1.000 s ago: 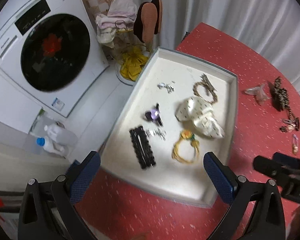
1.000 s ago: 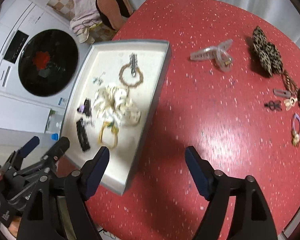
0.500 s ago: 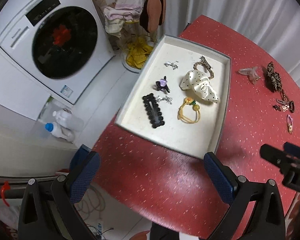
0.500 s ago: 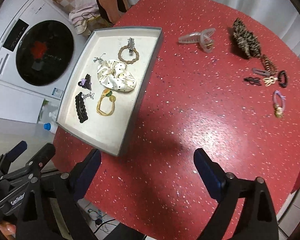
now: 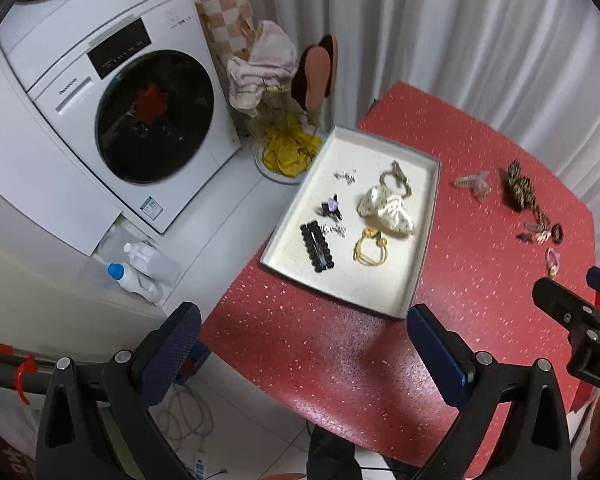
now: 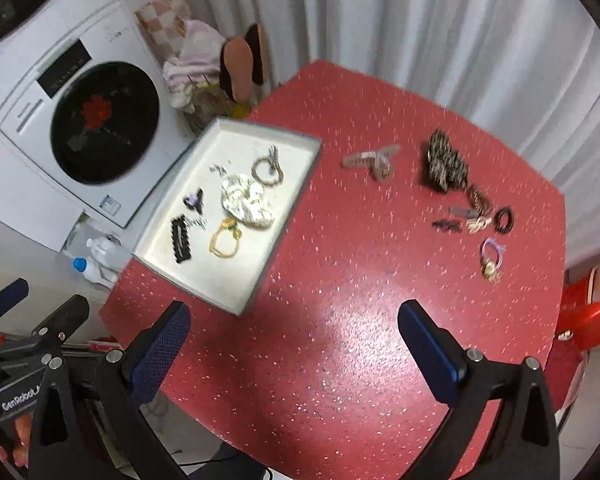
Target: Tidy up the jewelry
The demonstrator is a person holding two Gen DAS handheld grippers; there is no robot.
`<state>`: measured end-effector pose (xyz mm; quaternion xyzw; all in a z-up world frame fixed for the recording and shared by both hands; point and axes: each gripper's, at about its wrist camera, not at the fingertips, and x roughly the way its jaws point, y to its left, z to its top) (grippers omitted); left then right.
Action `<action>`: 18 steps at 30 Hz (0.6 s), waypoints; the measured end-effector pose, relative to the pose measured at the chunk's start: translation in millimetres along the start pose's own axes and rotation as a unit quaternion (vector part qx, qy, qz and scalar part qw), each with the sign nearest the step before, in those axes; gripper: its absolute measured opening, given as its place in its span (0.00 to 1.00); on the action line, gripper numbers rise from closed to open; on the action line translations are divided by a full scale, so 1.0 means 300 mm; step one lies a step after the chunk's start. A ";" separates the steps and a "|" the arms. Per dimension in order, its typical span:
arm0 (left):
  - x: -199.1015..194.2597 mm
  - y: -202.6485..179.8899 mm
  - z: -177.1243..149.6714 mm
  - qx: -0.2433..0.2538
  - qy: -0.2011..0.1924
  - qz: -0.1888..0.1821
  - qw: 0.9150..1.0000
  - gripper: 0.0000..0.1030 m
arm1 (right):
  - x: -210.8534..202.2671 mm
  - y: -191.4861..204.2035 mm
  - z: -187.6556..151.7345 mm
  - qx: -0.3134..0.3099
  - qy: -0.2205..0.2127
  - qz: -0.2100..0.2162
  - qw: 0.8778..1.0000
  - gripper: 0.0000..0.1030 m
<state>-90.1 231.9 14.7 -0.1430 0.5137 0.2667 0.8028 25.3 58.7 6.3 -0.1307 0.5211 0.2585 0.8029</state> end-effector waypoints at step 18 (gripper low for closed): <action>-0.134 0.013 -0.012 -0.013 -0.034 -0.005 0.999 1.00 | -0.164 0.062 0.007 -0.031 -0.055 0.002 0.998 1.00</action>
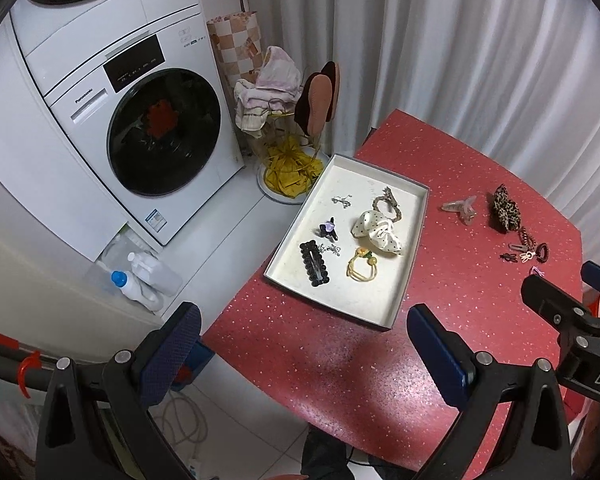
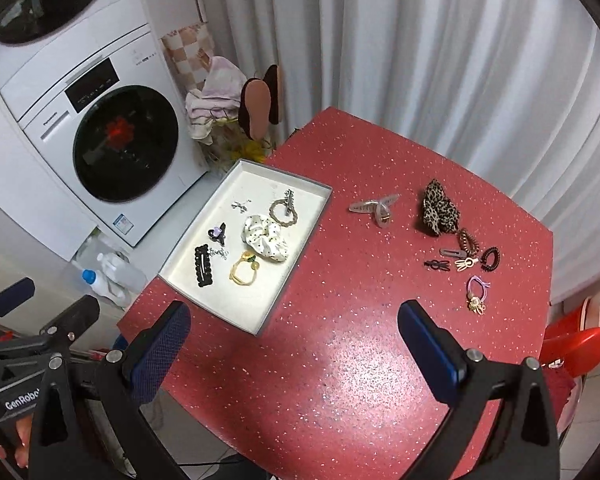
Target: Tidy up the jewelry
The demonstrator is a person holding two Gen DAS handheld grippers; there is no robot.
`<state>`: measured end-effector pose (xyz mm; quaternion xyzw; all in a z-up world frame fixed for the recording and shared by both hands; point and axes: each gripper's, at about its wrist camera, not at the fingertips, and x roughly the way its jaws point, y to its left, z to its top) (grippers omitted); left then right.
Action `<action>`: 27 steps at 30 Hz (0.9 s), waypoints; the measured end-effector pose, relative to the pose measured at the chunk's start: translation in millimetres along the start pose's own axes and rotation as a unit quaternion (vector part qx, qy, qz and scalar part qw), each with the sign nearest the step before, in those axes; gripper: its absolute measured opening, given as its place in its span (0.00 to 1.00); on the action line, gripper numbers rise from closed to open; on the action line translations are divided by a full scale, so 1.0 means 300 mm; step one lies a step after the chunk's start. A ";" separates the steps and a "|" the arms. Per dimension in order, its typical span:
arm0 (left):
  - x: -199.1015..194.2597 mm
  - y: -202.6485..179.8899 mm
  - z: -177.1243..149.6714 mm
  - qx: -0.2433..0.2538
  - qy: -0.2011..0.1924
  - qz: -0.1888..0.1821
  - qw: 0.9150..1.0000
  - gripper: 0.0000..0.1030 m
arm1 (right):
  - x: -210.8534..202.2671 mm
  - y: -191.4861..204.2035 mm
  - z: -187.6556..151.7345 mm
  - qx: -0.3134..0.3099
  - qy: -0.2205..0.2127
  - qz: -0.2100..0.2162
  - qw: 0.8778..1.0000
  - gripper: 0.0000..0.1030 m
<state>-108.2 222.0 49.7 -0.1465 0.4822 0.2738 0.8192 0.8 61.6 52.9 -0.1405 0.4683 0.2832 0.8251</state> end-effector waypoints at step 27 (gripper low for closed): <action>-0.029 0.011 -0.001 -0.002 -0.003 0.001 1.000 1.00 | -0.022 0.002 0.002 -0.002 -0.005 0.003 1.000 1.00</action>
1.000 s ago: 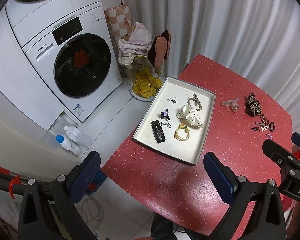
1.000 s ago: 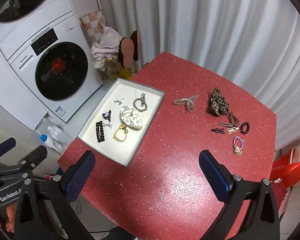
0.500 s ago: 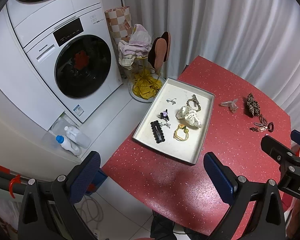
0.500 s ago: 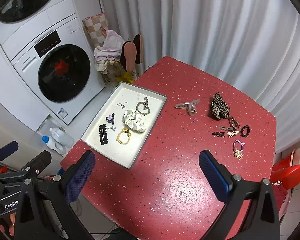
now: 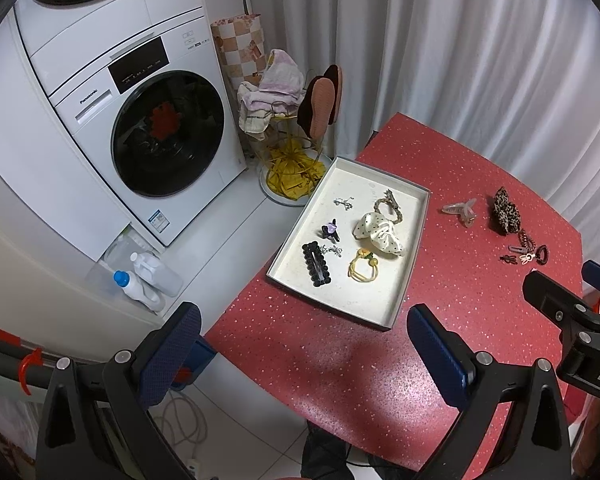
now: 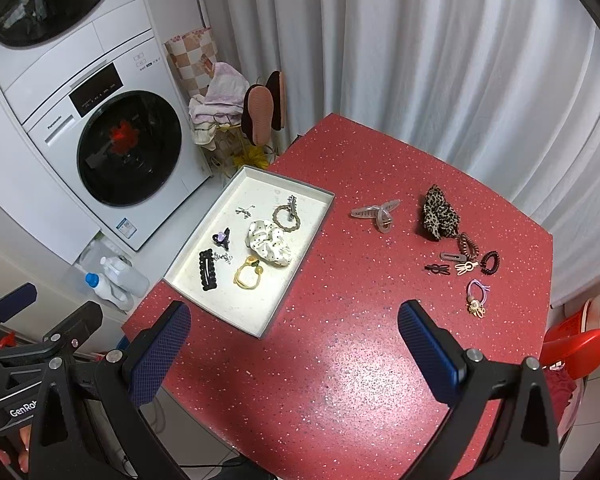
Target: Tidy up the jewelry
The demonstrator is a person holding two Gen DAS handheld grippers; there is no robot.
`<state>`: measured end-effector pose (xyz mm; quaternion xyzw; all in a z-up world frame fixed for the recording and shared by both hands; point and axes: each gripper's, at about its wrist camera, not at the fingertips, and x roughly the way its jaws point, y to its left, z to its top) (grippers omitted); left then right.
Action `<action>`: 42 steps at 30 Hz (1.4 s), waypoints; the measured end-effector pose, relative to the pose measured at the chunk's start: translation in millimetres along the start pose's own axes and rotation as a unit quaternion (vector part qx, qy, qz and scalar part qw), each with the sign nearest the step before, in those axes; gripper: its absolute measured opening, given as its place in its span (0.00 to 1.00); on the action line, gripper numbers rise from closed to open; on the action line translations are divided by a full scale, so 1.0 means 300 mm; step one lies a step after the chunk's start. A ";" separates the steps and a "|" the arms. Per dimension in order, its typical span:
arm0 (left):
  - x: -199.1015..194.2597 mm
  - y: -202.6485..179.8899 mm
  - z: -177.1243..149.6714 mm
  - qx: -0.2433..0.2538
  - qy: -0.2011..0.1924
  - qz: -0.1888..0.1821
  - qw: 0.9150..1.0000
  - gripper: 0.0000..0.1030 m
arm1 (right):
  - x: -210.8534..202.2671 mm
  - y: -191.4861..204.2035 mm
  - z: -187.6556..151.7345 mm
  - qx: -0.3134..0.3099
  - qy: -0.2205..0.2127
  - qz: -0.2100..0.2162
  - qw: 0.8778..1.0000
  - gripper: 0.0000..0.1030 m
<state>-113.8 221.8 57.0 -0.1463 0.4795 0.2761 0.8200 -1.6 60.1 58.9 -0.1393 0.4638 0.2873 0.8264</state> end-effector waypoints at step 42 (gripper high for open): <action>-0.007 -0.001 -0.001 -0.001 0.000 0.001 1.000 1.00 | -0.015 0.014 0.001 0.002 -0.002 0.001 1.000 1.00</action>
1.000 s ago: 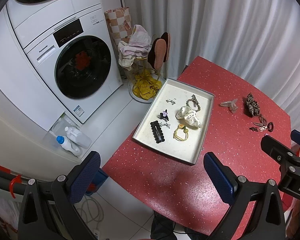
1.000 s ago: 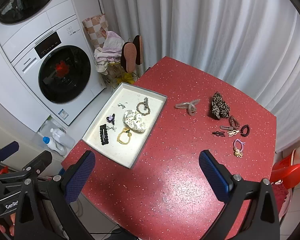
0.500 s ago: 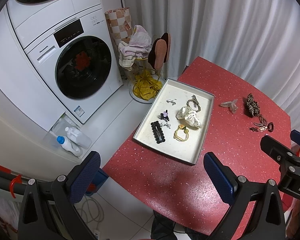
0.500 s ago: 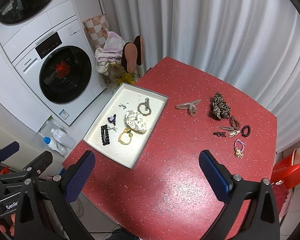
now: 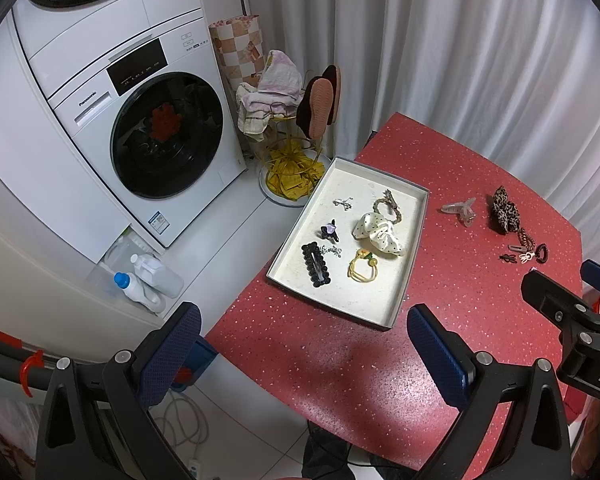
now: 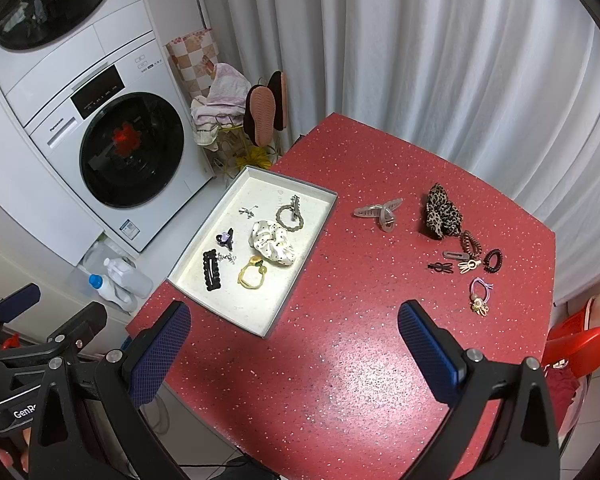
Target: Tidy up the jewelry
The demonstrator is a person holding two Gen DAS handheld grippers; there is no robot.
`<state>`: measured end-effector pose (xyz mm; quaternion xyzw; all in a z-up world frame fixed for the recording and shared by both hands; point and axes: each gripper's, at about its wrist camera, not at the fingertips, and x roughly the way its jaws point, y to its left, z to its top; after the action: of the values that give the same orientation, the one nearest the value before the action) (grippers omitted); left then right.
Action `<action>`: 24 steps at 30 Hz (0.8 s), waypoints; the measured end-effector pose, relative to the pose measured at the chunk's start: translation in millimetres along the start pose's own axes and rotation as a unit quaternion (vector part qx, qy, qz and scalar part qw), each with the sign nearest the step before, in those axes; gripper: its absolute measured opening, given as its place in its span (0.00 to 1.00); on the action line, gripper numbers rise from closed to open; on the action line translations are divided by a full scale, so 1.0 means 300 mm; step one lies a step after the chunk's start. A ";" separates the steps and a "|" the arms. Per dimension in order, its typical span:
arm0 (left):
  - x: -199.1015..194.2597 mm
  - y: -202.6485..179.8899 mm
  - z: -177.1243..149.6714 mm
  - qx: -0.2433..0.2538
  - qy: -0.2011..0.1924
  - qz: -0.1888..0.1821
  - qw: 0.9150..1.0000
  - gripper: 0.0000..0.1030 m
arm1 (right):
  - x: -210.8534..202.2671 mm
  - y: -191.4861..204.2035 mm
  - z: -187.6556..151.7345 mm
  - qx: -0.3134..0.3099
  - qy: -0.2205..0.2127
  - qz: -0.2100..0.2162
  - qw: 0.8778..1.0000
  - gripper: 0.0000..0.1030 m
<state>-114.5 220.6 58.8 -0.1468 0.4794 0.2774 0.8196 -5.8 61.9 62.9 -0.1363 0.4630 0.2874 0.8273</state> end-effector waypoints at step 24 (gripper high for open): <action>0.007 0.017 -0.001 -0.003 0.002 0.001 1.000 1.00 | 0.003 -0.003 0.000 0.001 0.000 0.001 1.000 1.00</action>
<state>-117.0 225.2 56.9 -0.1496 0.4798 0.2794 0.8181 -4.8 61.5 62.2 -0.1351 0.4637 0.2874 0.8271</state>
